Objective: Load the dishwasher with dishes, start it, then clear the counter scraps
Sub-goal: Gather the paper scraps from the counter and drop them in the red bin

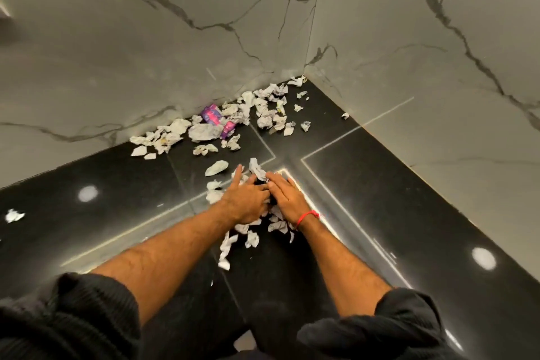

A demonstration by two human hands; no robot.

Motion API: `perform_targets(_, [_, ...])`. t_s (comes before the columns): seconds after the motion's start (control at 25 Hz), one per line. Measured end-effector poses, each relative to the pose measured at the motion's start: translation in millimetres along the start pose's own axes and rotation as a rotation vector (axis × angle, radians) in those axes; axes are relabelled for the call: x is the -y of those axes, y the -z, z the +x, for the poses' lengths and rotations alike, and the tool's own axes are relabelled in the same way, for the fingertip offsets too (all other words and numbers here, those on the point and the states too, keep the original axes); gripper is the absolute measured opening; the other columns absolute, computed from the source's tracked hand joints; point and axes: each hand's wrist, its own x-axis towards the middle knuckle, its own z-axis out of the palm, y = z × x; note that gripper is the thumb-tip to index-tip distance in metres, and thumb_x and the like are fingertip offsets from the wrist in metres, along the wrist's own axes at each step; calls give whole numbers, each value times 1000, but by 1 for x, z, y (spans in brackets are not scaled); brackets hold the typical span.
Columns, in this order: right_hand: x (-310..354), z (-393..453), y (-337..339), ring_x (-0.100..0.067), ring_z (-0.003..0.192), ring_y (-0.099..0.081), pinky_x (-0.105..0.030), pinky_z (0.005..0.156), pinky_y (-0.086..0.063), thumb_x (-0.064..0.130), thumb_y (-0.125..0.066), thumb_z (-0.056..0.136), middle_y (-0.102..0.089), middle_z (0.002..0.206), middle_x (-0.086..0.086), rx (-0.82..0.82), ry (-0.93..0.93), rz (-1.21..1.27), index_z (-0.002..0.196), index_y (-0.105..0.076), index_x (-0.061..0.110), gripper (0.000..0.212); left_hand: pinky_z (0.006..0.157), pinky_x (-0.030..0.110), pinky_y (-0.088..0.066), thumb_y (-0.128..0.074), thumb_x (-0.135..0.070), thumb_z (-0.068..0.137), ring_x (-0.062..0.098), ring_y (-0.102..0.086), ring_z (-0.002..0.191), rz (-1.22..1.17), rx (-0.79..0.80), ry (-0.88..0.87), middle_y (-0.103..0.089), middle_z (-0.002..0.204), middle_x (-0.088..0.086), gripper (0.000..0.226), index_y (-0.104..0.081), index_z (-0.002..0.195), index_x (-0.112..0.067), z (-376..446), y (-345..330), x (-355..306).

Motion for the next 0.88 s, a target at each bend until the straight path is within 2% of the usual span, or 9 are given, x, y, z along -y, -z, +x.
perform_targets(0.04, [6,-7,-7,7,137,-36,-31,123,-17,35,-38,106,-45,149,7,-19,-7,128,147,-45,20,44,115,70,13,-29,-45,107,31,-3,156,21,-29,-4,-21,166,-11,47,-39,150,-30,-19,-8,10])
perform_targets(0.12, [8,-21,-10,21,118,-46,-25,114,-35,29,-45,105,-54,139,8,-182,6,273,141,-52,20,39,117,70,9,-28,-43,108,31,1,156,-10,-147,36,-11,169,-7,48,-31,154,-32,-54,-24,32])
perform_targets(0.2, [-1,-39,-4,10,118,-54,-28,108,-44,34,-49,100,-60,135,2,-435,44,154,136,-57,20,39,120,67,4,-33,-39,107,29,-3,156,-119,-252,94,-9,169,-4,49,-29,155,-33,-87,-38,40])
perform_targets(0.28, [-19,-58,2,-12,133,-49,-41,113,-39,45,-48,95,-54,143,-3,-547,29,-29,137,-55,20,50,122,64,3,-35,-41,105,28,-3,156,-187,-308,99,-7,169,-3,51,-27,155,-35,-117,-59,26])
perform_targets(0.4, [-29,-79,-23,-18,151,-18,-45,124,-10,64,-36,91,-26,162,-4,-319,-82,-227,151,-36,21,74,122,64,-2,-25,-56,104,29,1,155,-120,-260,-21,-3,169,-1,58,-22,158,-36,-148,-106,-16])
perform_targets(0.52, [-9,-90,-71,-18,153,2,-41,122,8,67,-32,96,-3,166,2,-177,-60,-457,157,-18,26,75,119,67,-9,-17,-66,103,34,3,155,-35,-226,21,-2,170,-1,66,-13,161,-34,-169,-152,-25])
perform_targets(0.68, [34,-100,-134,-19,153,6,-46,123,8,71,-24,90,5,166,5,-41,18,-458,157,-9,28,81,118,69,-7,-12,-64,103,35,4,155,-49,-242,159,-4,170,-5,65,-7,161,-36,-205,-177,24])
perform_targets(0.8, [47,-115,-150,-15,153,4,-50,124,-2,59,-45,93,-5,166,6,-51,145,-188,156,-16,29,76,119,69,-5,-21,-57,104,34,4,156,-79,-324,256,3,169,-9,60,-8,160,-39,-248,-183,53])
perform_targets(0.88, [42,-124,-141,-14,153,2,-49,124,-7,48,-61,92,-11,165,4,-166,167,-156,156,-20,29,78,121,64,-7,-29,-52,103,33,-3,156,-172,-425,465,1,170,-6,61,-14,160,-39,-286,-186,60])
